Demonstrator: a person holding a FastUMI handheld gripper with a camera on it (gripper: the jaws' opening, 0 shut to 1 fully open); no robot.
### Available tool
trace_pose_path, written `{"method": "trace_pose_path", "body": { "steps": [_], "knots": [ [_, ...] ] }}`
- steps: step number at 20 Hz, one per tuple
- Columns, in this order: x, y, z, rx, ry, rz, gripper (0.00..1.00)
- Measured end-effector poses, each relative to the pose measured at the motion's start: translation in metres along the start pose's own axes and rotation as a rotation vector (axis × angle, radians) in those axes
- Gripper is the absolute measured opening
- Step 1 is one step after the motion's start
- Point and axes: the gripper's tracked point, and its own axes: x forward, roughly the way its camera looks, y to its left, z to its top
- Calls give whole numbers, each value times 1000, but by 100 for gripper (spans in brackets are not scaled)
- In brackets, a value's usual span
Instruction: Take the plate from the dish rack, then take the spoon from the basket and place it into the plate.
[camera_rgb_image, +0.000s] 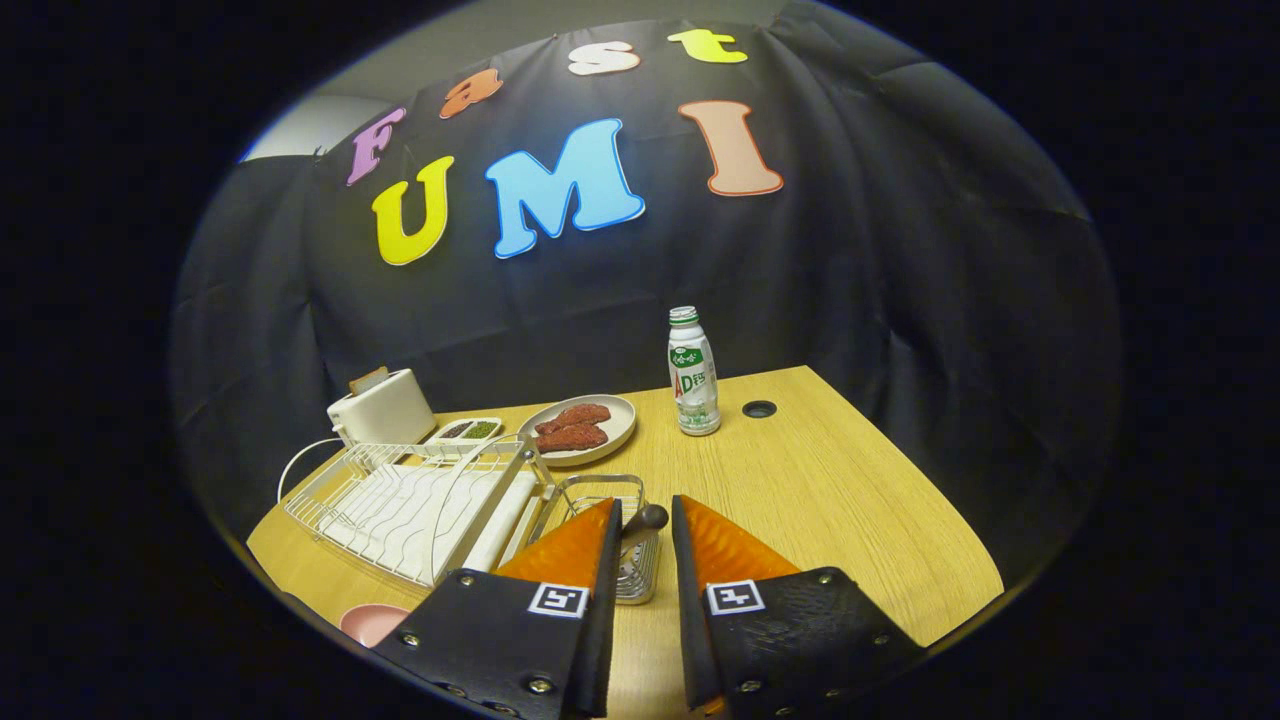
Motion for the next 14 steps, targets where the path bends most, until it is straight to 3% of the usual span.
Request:
{"method": "trace_pose_path", "body": {
  "steps": [8,10,12,13,14],
  "knots": [
    [10,2,6,-97,-105,-8,29],
    [11,9,9,-37,-92,19,19],
    [17,19,14,41,-96,63,19],
    [18,22,10,59,-69,69,7],
    [16,21,12,64,-66,70,7]
  ]
}}
